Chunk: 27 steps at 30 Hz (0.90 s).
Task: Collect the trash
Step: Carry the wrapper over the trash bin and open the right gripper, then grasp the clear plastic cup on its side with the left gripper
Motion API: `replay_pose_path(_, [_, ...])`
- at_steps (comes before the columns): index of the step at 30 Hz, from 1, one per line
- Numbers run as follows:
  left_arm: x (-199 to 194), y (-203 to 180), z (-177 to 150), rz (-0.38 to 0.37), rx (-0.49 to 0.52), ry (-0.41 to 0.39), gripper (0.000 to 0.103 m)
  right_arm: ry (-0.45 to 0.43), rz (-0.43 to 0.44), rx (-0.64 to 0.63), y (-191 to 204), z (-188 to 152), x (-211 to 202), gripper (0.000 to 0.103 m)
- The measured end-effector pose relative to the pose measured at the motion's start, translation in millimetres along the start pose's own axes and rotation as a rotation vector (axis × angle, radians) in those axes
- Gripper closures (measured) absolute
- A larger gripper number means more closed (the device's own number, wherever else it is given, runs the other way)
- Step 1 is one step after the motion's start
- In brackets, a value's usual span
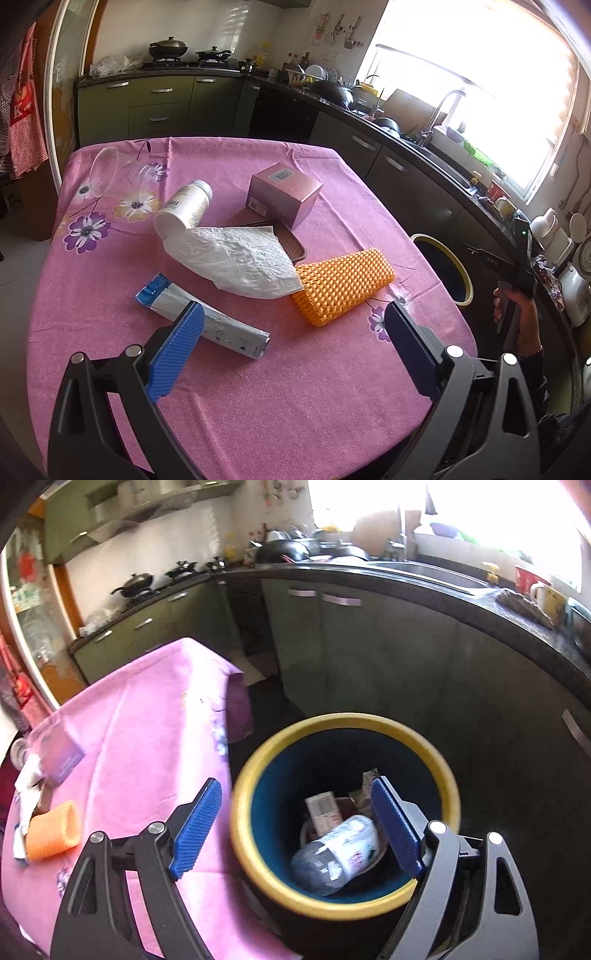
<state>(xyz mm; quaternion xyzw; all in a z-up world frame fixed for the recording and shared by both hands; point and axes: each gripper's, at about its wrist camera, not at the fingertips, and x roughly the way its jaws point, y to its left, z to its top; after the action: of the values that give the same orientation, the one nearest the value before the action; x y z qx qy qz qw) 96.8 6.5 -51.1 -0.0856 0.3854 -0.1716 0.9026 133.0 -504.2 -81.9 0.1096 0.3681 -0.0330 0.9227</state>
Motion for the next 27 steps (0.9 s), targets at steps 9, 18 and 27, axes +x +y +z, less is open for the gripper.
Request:
replay_pose_path(9, [12, 69, 37, 0.148, -0.077, 0.005, 0.01, -0.011, 0.061, -0.108, 64, -14, -7, 0.02])
replay_pose_path(18, [49, 133, 109, 0.352, 0.113, -0.062, 0.007, 0.022, 0.106, -0.151, 91, -24, 4, 0.02])
replay_pose_path(27, [105, 164, 133, 0.38, 0.245, 0.049, 0.007, 0.043, 0.105, -0.149, 94, -25, 12, 0.02])
